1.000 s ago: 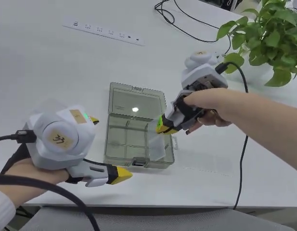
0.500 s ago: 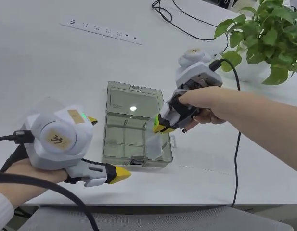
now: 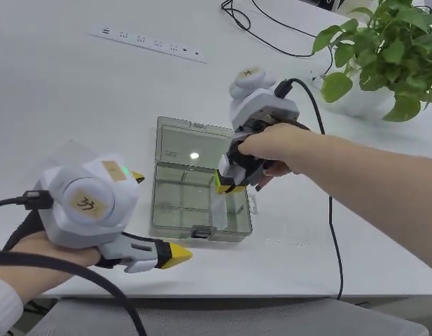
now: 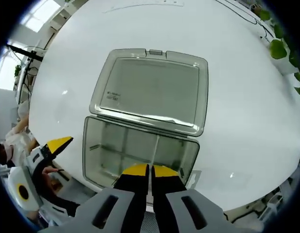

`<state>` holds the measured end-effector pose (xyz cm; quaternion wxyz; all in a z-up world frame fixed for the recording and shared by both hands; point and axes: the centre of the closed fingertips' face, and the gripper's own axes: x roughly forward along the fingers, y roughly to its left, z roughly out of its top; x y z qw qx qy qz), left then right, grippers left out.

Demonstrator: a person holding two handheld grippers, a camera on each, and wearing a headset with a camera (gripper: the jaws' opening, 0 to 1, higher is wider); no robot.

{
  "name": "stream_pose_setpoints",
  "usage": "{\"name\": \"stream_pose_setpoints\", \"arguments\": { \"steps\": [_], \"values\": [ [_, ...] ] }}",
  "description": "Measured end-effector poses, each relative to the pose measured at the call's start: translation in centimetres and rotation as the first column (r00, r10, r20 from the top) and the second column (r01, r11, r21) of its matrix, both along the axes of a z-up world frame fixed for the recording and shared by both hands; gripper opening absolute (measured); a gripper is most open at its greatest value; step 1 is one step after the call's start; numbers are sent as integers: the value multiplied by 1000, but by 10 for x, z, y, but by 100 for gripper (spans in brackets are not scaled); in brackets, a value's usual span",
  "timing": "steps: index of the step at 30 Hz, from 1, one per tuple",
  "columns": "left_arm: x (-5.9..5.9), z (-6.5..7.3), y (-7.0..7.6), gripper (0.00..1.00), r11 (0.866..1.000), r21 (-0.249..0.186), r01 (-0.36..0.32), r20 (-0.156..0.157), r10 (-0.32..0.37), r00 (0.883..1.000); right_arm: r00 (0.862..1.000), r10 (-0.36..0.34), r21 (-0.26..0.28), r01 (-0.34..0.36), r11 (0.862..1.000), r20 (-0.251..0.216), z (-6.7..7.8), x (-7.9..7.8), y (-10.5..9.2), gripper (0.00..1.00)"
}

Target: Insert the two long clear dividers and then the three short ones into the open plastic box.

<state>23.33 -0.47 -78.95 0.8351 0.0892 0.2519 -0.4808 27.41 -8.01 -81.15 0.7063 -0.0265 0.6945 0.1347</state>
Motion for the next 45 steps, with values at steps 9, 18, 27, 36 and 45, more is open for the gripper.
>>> {"name": "stream_pose_setpoints", "arguments": {
  "steps": [9,18,27,36,45],
  "values": [
    [-2,-3,4,87,1000,6,-9,-6,9,1000,1000,22,-17,-21,1000,5,-4,1,-2,3],
    [-2,-3,3,86,1000,7,-7,-9,7,1000,1000,28,5,-28,1000,4,-3,0,-1,4],
    [-4,-6,6,85,1000,14,-12,-18,12,1000,998,36,64,-39,997,46,-7,8,5,30],
    [-7,-8,6,85,1000,21,-8,-24,9,1000,989,39,172,-63,983,141,1,12,19,72],
    [-7,-7,6,85,1000,28,-4,-22,5,1000,974,57,219,-106,970,219,8,14,32,90]
  ]
}}
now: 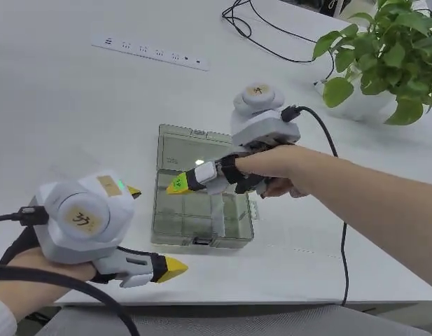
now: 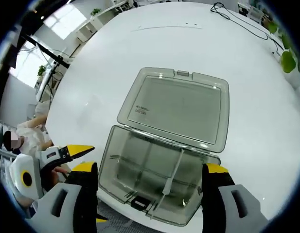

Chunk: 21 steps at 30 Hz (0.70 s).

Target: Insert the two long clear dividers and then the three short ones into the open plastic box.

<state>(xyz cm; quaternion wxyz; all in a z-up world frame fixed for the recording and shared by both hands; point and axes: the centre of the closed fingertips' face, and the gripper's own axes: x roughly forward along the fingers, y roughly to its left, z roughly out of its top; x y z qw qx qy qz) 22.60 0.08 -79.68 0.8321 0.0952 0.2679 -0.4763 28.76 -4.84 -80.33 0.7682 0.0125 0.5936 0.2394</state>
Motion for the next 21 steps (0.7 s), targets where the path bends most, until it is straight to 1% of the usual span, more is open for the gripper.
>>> {"name": "stream_pose_setpoints", "arguments": {
  "steps": [2,5,8,12,15,16,17,18,19,20,21],
  "values": [
    [0,0,1,85,1000,1,-2,-1,2,1000,1000,9,-1,-9,1000,7,0,-1,0,95],
    [0,2,2,85,1000,3,-3,1,3,1000,999,17,3,-17,1000,28,2,0,1,97],
    [1,2,2,85,1000,8,-3,3,3,1000,999,17,22,-18,1000,43,5,1,2,100],
    [2,4,4,85,1000,6,-13,1,13,1000,997,25,43,-28,999,68,12,1,1,100],
    [3,6,6,85,1000,2,-23,-4,23,1000,996,24,73,-30,997,91,18,2,1,99],
    [4,6,8,85,1000,-5,-31,-8,31,999,989,17,99,-32,995,144,19,12,1,98],
    [5,6,9,85,999,-5,-35,-11,35,999,992,10,94,-21,995,123,20,8,-3,98],
    [5,6,10,85,999,-5,-39,-11,39,999,990,1,136,-21,990,143,24,12,2,99],
    [5,7,10,85,999,-5,-44,-12,44,999,990,-12,157,-11,987,142,26,12,3,100],
    [6,8,12,85,999,-8,-49,-14,49,999,988,-16,163,-9,987,153,28,14,1,100],
    [6,8,13,85,998,-10,-54,-17,54,998,984,-17,170,-13,985,175,31,16,1,100]
  ]
}}
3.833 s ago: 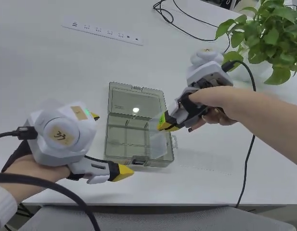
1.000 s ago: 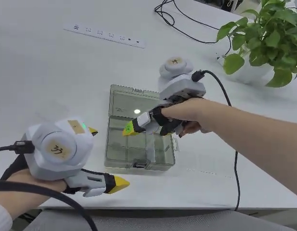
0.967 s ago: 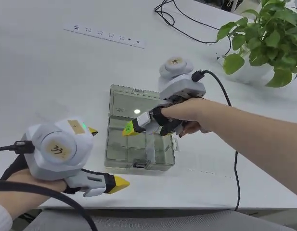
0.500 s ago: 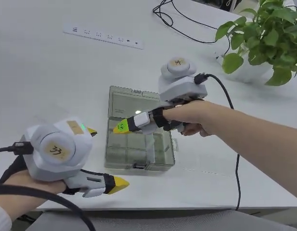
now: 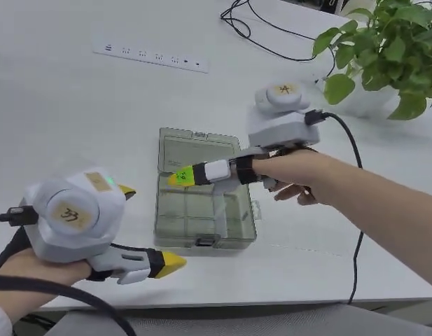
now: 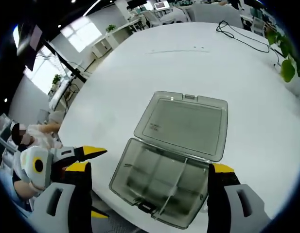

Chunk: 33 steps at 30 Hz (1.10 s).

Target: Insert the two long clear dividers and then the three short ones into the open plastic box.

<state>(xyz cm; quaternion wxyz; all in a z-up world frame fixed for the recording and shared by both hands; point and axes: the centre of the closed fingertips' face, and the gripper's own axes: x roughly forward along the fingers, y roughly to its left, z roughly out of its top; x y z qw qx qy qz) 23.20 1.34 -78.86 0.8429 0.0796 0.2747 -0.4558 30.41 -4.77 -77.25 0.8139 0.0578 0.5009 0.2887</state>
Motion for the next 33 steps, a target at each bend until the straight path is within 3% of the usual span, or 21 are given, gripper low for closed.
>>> {"name": "stream_pose_setpoints", "arguments": {
  "steps": [2,3,4,10,13,14,17,18,22,23,28,30,33],
  "values": [
    [1,1,3,85,1000,0,-10,-1,10,1000,998,24,15,-25,1000,61,7,2,-1,100],
    [1,1,4,85,1000,0,-14,-3,14,1000,999,22,6,-22,1000,40,7,-2,-4,100],
    [3,0,6,85,1000,-2,-20,-7,20,1000,997,29,18,-30,999,67,10,-1,-5,100],
    [7,0,13,84,999,-8,-51,-23,51,998,997,33,27,-35,999,75,10,-8,-17,100],
    [9,3,16,84,998,-15,-66,-30,65,997,992,43,32,-47,998,118,13,-10,-22,100],
    [10,3,17,84,997,-15,-69,-30,69,997,993,42,27,-45,999,108,13,-13,-25,100],
    [13,5,21,84,996,-17,-84,-36,83,996,988,57,14,-59,998,140,14,-17,-35,100],
    [14,5,22,84,996,-17,-88,-36,88,995,982,73,10,-76,997,175,16,-15,-37,100],
    [18,4,28,83,994,-16,-108,-47,107,993,974,128,-21,-126,992,186,13,-27,-46,100],
    [19,4,29,83,994,-16,-111,-48,111,993,969,137,-23,-135,991,208,14,-28,-48,100],
    [23,5,38,83,990,-9,-144,-51,144,988,951,143,-7,-147,989,274,19,-37,-57,100],
    [25,4,43,82,988,-5,-157,-52,157,986,954,141,-7,-144,990,266,18,-41,-62,100],
    [30,4,51,82,982,-2,-190,-62,190,980,944,148,-25,-148,989,296,18,-44,-72,100]
  ]
}}
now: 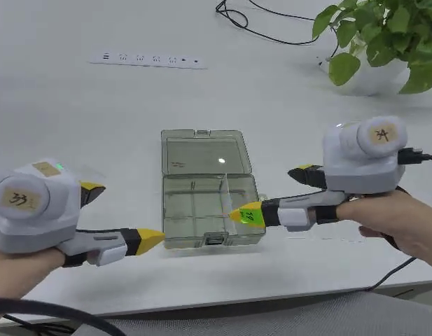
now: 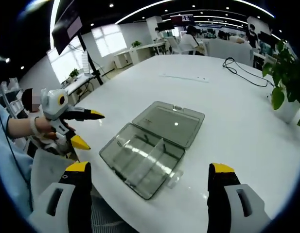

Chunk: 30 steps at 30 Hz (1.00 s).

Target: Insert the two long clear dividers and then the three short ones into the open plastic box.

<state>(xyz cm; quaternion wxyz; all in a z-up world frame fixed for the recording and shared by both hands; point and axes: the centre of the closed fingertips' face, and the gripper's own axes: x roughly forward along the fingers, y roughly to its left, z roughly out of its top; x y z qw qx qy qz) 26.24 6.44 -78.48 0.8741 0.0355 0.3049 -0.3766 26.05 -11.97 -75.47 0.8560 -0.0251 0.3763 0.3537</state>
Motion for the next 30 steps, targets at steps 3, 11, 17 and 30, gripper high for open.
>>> {"name": "stream_pose_setpoints", "arguments": {
  "steps": [3,11,17,30],
  "values": [
    [5,1,7,82,1000,-6,-31,-5,31,1000,999,26,-25,-25,999,27,-1,-7,-6,100],
    [19,-2,41,81,991,36,-125,-36,126,991,996,53,-12,-52,999,73,-3,-21,-19,100],
    [24,-14,68,80,977,134,-167,-55,176,983,994,34,17,-36,999,107,-6,-25,-30,100],
    [34,-44,108,70,930,322,-180,-152,238,959,992,2,50,-8,999,123,-6,-35,-43,100]
  ]
}}
